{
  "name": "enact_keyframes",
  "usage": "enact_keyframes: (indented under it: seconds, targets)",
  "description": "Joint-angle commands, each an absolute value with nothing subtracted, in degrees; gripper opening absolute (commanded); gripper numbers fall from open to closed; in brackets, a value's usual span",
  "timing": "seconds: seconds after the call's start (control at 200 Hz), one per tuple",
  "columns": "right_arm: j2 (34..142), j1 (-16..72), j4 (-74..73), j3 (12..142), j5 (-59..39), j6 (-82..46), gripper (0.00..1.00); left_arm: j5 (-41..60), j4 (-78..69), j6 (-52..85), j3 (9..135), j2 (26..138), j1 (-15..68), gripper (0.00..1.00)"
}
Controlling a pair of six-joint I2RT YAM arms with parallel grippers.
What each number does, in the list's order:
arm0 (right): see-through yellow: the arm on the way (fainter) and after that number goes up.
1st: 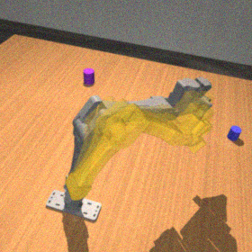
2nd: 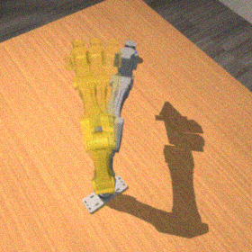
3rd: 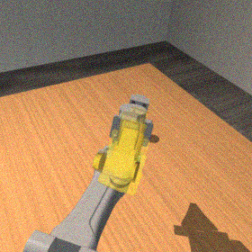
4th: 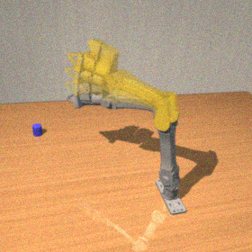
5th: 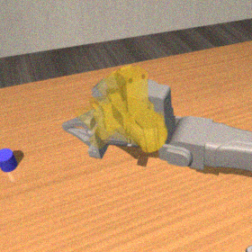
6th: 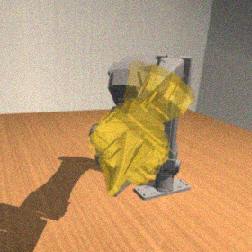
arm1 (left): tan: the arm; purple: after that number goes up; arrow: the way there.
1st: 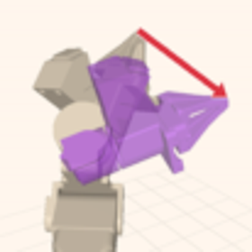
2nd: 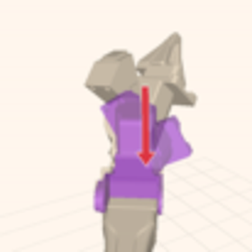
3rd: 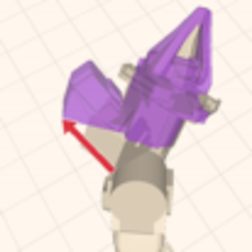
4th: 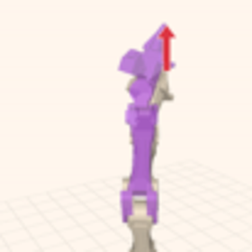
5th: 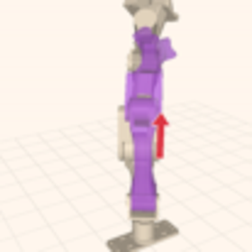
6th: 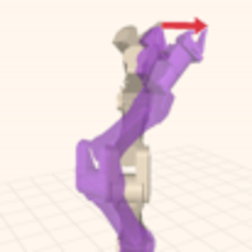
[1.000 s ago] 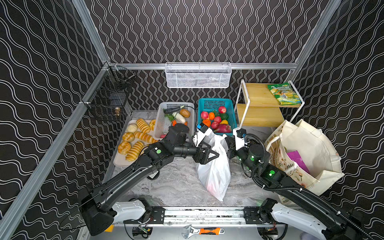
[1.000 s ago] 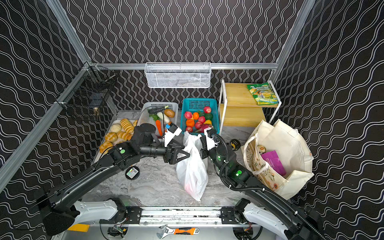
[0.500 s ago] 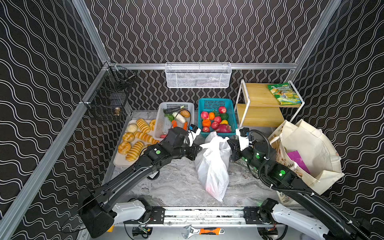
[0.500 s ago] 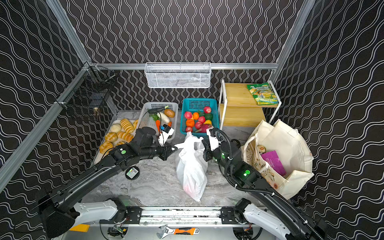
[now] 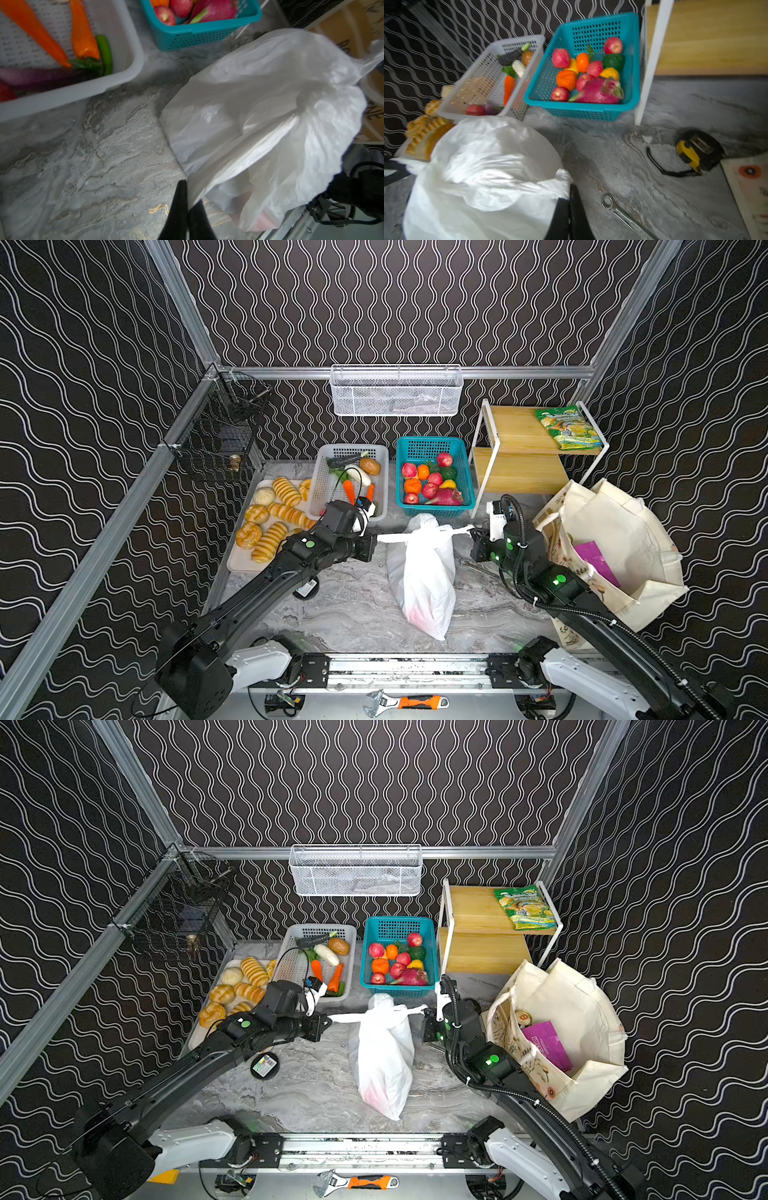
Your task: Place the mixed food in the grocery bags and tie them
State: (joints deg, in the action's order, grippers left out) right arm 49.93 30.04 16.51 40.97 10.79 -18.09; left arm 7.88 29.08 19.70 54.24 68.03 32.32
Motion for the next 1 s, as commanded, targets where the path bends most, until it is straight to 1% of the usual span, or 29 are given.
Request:
enact_keyframes:
  seconds: [0.0,0.07,0.14,0.195,0.235,0.275,0.305,0.36,0.475,0.535,0.596,0.681,0.781,0.866,0.961,0.996]
  targets:
    - [48.7,28.2,18.4,38.3,15.8,-24.8,0.0,3.5,32.2,24.8,50.9,66.6,30.7,0.0]
    - [47.5,27.8,18.4,38.4,11.2,-26.6,0.0,6.9,28.9,27.3,49.0,65.3,30.5,0.0]
    - [46.4,27.8,18.0,41.0,2.8,-28.1,0.0,11.3,24.0,28.7,47.4,64.2,30.6,0.0]
    - [45.4,27.9,16.4,42.6,-5.1,-30.0,0.16,13.4,21.1,29.2,47.1,63.8,30.5,0.0]
    - [44.6,27.9,14.7,42.8,-10.4,-31.5,0.3,14.4,20.0,29.9,47.2,63.9,30.6,0.0]
    - [44.3,27.8,13.7,42.8,-14.4,-33.7,0.42,15.3,19.2,30.3,47.4,64.1,30.6,0.0]
    - [44.0,27.9,14.0,42.7,-15.9,-35.1,0.48,16.0,18.6,30.5,47.5,64.3,30.6,0.0]
    - [43.7,27.8,16.9,43.2,-14.6,-37.9,0.53,16.9,18.2,30.3,47.6,64.6,30.6,0.0]
    - [42.7,27.8,26.3,45.7,-1.2,-47.1,0.59,17.2,18.7,30.2,47.5,64.4,30.6,0.0]
    - [41.9,27.8,27.0,45.8,2.0,-49.2,0.62,17.5,18.5,30.1,47.0,64.2,30.6,0.0]
    - [41.1,27.8,23.6,44.6,0.1,-48.9,0.66,17.6,18.2,30.1,46.9,64.2,30.5,0.0]
    - [41.6,27.8,18.0,42.3,-4.5,-50.5,0.7,17.8,18.9,29.5,47.5,64.6,30.5,0.0]
    - [44.0,27.8,16.7,41.2,-3.4,-55.6,0.7,18.1,19.2,29.1,47.9,64.6,30.5,0.0]
    - [46.1,27.8,12.2,39.8,-4.8,-56.3,0.7,18.2,19.2,28.9,47.8,64.3,30.6,0.0]
    - [48.5,27.8,6.9,39.0,-7.6,-55.0,0.65,18.3,19.3,28.9,47.7,64.2,30.6,0.0]
    - [49.4,27.8,5.5,39.1,-8.5,-54.8,0.59,18.4,19.3,28.8,47.7,64.2,30.6,0.0]
